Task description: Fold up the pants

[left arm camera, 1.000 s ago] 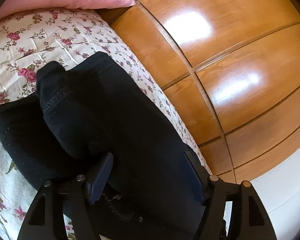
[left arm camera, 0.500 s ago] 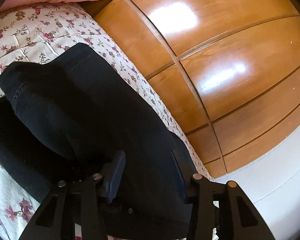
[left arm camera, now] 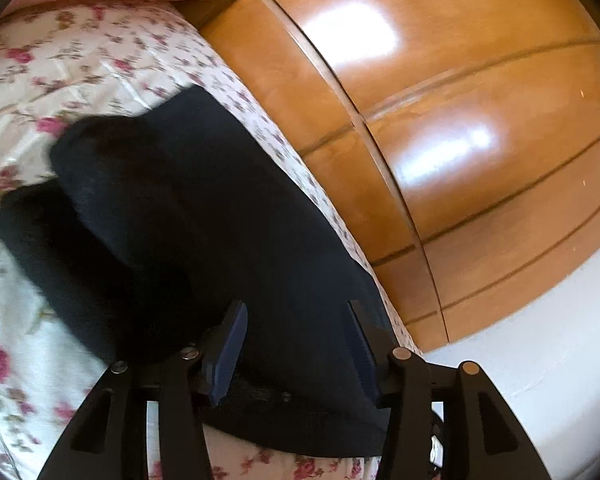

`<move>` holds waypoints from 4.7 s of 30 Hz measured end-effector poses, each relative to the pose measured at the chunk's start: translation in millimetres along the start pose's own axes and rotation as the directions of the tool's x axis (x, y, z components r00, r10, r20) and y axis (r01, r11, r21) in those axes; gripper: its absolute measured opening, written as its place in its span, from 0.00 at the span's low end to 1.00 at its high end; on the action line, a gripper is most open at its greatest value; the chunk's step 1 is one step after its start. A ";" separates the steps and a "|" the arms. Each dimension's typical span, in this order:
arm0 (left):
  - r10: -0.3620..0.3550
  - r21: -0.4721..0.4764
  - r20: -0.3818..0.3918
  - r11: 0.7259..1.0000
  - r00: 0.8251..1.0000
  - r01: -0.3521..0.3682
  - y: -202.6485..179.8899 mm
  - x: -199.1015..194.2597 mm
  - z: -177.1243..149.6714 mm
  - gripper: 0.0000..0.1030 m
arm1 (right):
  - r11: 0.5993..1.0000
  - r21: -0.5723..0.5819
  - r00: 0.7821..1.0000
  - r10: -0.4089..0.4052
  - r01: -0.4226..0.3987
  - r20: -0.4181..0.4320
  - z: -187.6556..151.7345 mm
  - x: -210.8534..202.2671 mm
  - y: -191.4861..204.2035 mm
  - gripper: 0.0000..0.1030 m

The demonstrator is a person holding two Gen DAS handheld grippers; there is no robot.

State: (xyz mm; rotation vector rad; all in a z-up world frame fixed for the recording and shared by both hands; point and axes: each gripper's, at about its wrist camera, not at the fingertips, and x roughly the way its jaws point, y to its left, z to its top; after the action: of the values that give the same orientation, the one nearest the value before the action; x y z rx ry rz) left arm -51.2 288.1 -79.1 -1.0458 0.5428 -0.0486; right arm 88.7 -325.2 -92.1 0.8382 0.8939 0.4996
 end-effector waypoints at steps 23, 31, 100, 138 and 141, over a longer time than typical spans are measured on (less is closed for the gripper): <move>0.067 -0.095 0.033 0.993 0.997 -0.063 17.9 4.3 15.3 0.46 | 0.999 -0.038 0.988 0.004 -0.010 -0.155 -40.0 67.9 58.6 0.28; 0.052 -0.021 0.097 0.999 0.994 -0.050 -3.5 -15.0 22.1 0.06 | 0.998 -0.064 0.991 0.011 -0.020 -0.134 -30.9 61.7 62.7 0.07; 0.128 0.434 -0.034 0.895 0.991 -0.100 -79.6 111.3 -46.3 0.39 | 0.700 0.118 0.618 -0.686 0.705 0.384 147.6 -140.0 -98.5 0.59; 0.105 0.421 -0.030 0.903 0.994 -0.083 -80.8 109.3 -48.4 0.40 | 0.930 0.171 0.855 -0.366 0.325 0.367 97.8 -147.8 -133.0 0.77; 0.107 0.421 -0.028 0.903 0.994 -0.085 -81.2 109.3 -49.2 0.40 | 0.951 0.193 0.861 -0.303 0.243 0.409 102.6 -142.8 -139.5 0.81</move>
State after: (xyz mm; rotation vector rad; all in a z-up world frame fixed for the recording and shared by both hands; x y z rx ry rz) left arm 39.0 175.0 -74.4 -0.5960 0.5972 -0.1005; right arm 102.1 -549.1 -100.7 0.8831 0.6184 -0.0068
